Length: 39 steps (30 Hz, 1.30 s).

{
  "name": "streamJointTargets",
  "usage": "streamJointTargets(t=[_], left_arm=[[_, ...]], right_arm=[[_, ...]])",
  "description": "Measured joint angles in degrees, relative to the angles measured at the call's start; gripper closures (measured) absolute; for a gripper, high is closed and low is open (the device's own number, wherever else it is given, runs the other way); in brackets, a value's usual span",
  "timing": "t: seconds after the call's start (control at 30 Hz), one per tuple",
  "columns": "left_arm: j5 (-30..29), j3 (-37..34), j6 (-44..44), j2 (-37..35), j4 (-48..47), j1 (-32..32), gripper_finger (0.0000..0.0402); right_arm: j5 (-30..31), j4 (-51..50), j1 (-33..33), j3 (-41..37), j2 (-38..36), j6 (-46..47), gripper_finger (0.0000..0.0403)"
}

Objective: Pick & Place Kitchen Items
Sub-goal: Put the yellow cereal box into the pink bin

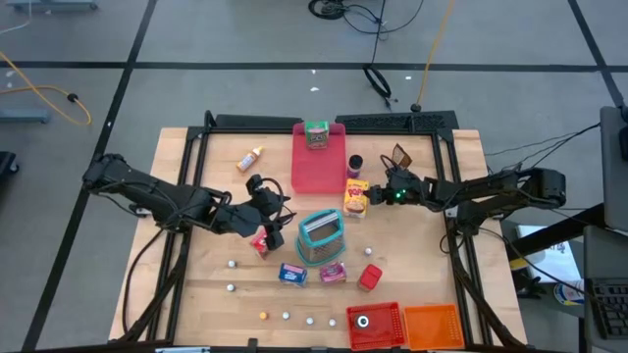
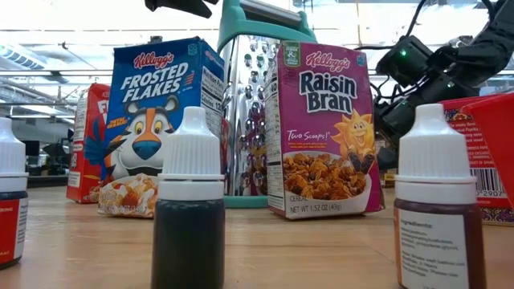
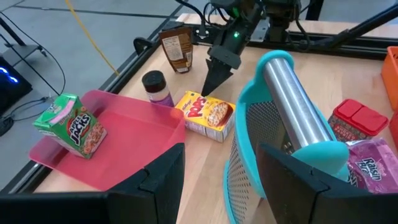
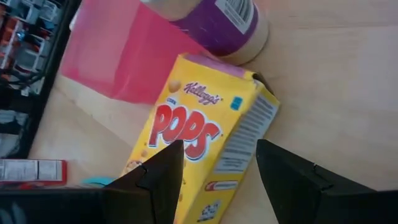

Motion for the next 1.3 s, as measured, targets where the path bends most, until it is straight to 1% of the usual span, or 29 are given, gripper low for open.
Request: streamJointTargets(t=[0.1, 0.17, 0.27, 0.4, 0.5, 0.67, 0.77, 0.9, 0.97, 1.07, 1.23, 1.3], left_arm=[[0.0, 0.0, 0.2, 0.0, 0.0, 0.0, 0.0202], [0.0, 0.0, 0.2, 0.0, 0.1, 0.1, 0.0202], [0.0, 0.0, 0.2, 0.0, 0.1, 0.1, 0.0201], [0.0, 0.0, 0.2, 0.0, 0.0, 0.1, 0.0202], [0.0, 0.0, 0.5, 0.0, 0.1, 0.2, 0.0201], [0.0, 0.0, 0.9, 0.0, 0.1, 0.3, 0.0202], [0.0, 0.0, 0.9, 0.0, 0.1, 0.3, 0.0202], [0.0, 0.0, 0.9, 0.0, 0.1, 0.3, 0.0202], [0.0, 0.0, 0.9, 0.0, 0.1, 0.3, 0.0201], [0.0, 0.0, 0.9, 0.0, 0.1, 0.3, 0.0201], [0.0, 0.0, 1.0, 0.0, 0.1, 0.3, 0.0202], [0.0, 0.0, 1.0, 0.0, 0.1, 0.3, 0.0202]], right_arm=[[0.0, 1.1, 0.1, 0.0, 0.0, 0.1, 0.0209], [0.0, 0.2, 0.1, 0.0, 0.0, 0.1, 0.0209], [1.2, 0.4, 0.2, 0.0, 0.0, 1.4, 0.0212], [1.3, 0.1, 0.2, 0.0, 0.0, 0.5, 0.0231], [1.3, 1.6, 0.2, 0.0, 0.1, 1.1, 0.0251], [1.3, 2.7, 0.7, 0.0, 1.7, 0.1, 0.0270], [1.5, 3.2, 0.9, 0.1, 3.8, 0.4, 0.0269], [1.3, 6.6, 0.9, 0.1, 6.7, 0.6, 0.0266], [1.2, 8.0, 0.9, 0.1, 7.5, -0.3, 0.0273], [1.0, 8.1, 0.9, 0.1, 7.5, -0.7, 0.0302], [1.0, 8.4, 0.9, 0.1, 7.5, -2.3, 0.0385], [0.1, 8.3, 0.9, 0.1, 7.5, -3.2, 0.0394]])
